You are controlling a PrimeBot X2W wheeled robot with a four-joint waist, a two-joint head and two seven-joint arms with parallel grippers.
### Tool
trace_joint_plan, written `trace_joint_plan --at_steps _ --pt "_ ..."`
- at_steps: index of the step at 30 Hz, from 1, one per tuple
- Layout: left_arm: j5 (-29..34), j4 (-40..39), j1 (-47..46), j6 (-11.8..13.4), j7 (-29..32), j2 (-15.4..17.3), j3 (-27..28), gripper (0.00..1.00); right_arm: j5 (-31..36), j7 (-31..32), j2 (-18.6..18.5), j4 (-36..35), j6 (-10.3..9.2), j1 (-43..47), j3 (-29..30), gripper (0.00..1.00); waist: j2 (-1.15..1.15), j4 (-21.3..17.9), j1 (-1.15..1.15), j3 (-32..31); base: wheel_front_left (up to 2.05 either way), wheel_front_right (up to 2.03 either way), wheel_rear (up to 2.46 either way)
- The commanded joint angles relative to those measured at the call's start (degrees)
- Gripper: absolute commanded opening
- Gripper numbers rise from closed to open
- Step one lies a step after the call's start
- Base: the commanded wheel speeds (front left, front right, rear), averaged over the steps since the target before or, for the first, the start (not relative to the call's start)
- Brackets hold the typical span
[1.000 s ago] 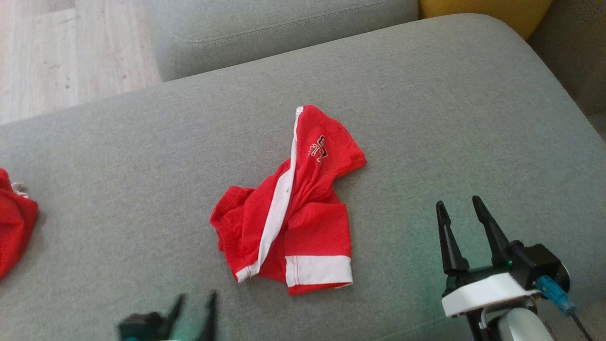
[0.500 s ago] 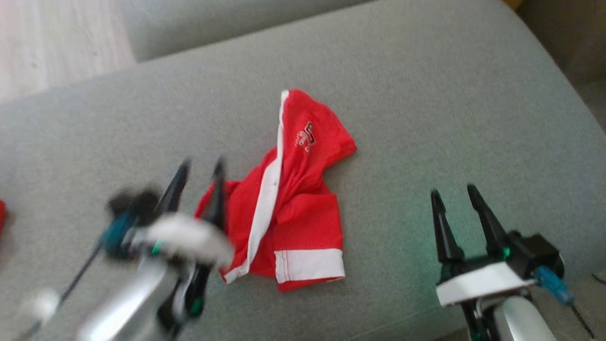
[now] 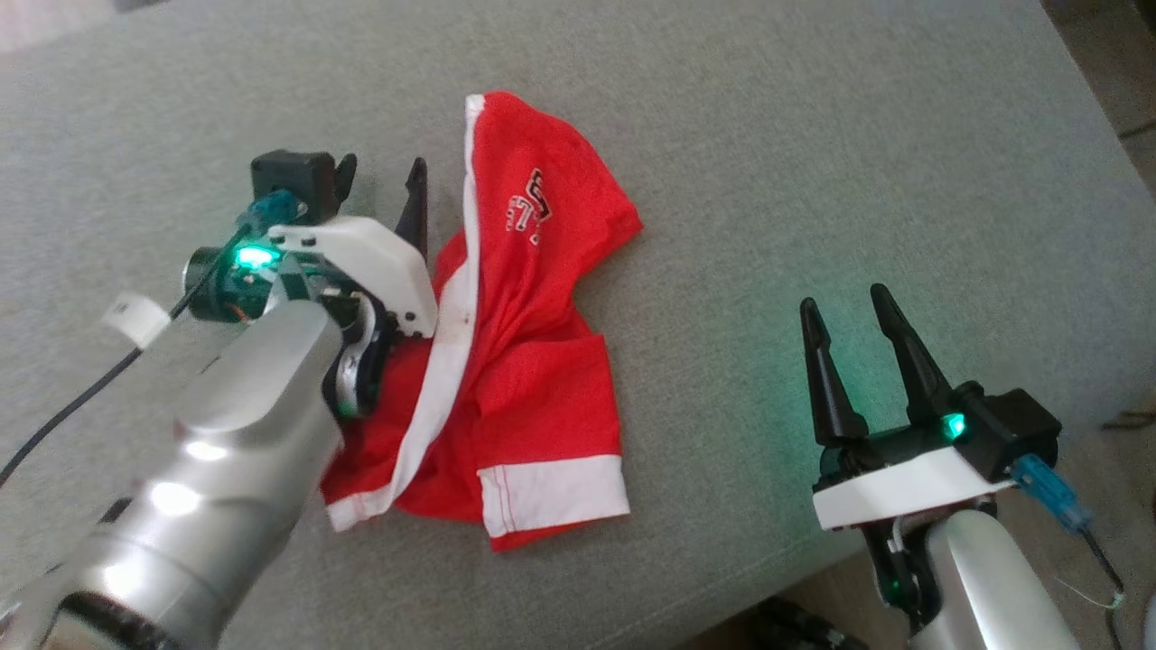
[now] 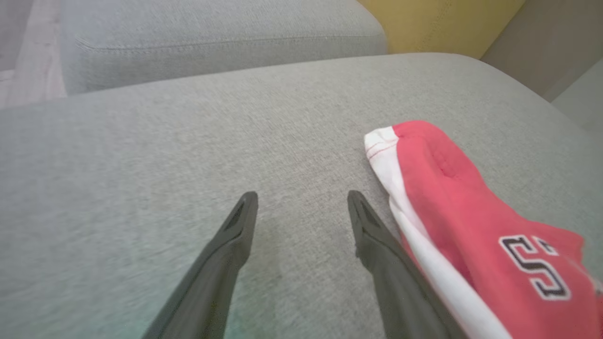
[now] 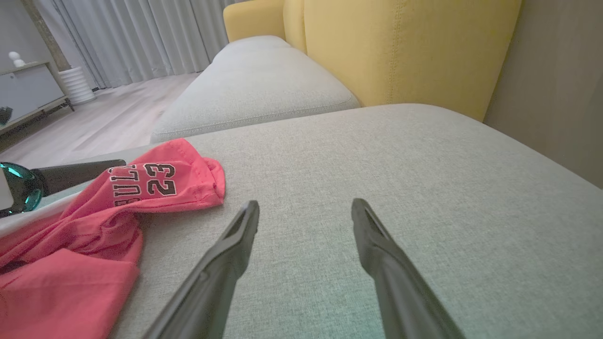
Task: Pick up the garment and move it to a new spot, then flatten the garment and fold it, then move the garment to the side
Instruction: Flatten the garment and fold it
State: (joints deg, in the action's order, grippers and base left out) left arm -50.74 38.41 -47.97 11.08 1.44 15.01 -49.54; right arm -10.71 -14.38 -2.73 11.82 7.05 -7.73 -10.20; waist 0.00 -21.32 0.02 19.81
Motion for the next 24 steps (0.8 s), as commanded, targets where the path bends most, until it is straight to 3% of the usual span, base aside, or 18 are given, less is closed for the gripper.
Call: trace_joint_plan --at_steps 1,8,24 --pt "-0.2 1.5 -3.7 -1.4 -0.3 -0.9 1.6 1.00 -0.7 -0.6 -0.1 -1.8 0.44 -1.6 -1.3 1.00 0.00 -1.4 -0.02 1.7 0.00 0.00 0.00" --pt "-2.4 8.6 -6.0 -6.0 -1.0 -5.8 1.9 1.00 -0.7 -0.6 -0.1 -1.8 0.44 -2.0 -1.4 1.00 0.00 -1.3 -0.02 2.0 0.00 0.00 0.00" --pt "-6.9 15.4 -6.5 -13.2 0.9 -10.9 1.7 0.97 -0.4 -0.6 -0.1 -2.2 0.44 -2.3 -1.5 1.00 0.00 -1.8 -0.02 2.1 0.00 0.00 0.00"
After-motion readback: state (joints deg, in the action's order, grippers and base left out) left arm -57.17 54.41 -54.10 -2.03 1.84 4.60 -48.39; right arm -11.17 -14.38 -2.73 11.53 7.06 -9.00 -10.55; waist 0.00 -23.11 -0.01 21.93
